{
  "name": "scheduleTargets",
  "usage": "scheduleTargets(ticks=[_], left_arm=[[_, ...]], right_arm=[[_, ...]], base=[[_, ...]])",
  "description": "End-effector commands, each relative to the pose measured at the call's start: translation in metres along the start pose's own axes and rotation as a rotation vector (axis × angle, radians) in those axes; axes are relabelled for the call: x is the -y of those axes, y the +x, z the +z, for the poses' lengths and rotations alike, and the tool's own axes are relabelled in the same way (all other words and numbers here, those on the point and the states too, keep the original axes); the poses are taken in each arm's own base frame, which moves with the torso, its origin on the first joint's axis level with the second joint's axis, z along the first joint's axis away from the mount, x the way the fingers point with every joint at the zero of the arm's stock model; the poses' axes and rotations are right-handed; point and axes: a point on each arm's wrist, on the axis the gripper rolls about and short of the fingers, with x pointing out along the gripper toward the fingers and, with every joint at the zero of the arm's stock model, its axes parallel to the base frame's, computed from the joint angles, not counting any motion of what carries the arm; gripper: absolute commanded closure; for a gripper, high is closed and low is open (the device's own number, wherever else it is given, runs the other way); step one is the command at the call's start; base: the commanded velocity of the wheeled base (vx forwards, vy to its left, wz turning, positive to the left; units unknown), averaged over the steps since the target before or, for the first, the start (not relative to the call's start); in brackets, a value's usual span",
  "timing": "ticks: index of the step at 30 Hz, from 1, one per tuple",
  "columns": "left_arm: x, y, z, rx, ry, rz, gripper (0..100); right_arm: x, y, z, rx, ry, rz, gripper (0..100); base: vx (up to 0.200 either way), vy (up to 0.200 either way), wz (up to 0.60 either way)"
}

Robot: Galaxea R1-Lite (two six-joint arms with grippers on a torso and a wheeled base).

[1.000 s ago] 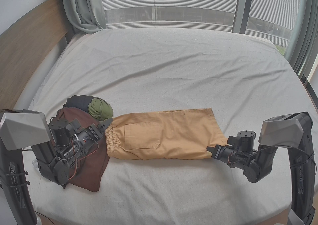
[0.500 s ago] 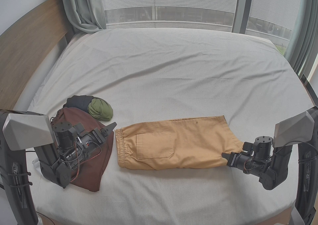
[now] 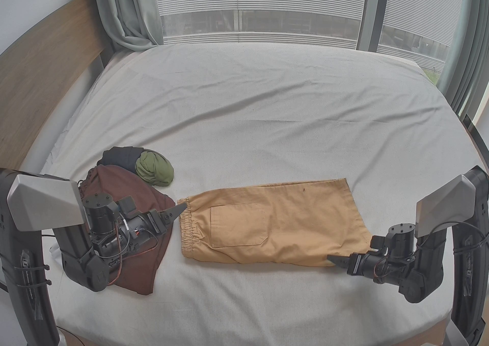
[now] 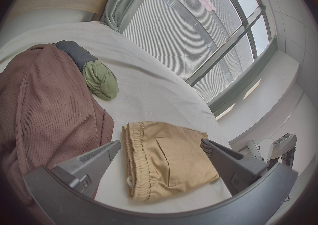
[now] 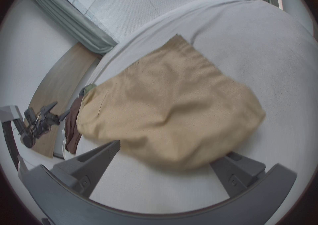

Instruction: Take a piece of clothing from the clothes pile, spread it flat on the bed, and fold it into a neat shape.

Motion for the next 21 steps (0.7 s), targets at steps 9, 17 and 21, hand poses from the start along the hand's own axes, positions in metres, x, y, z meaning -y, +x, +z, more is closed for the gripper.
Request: scheduleTargets(ticks=[9,17,21], left_arm=[[0.000,-0.007,0.013,-0.008,0.019,-0.081,0],[-0.020,0.000,-0.008,-0.078,-0.031,-0.043,0],[-0.033,0.011,-0.020,-0.097,-0.042,-0.023,0]], right_arm=[[-0.050,-0.037,-0.031,-0.159,-0.133,0.142,0],[-0.069,-0.040,-0.010,-0.071,-0.157,0.255,0],[-0.068,-0.039,-0.010,-0.075,-0.155,0.252,0]], base=[[0.000,0.000,0.00],[0.000,0.000,0.00],[0.000,0.000,0.00]])
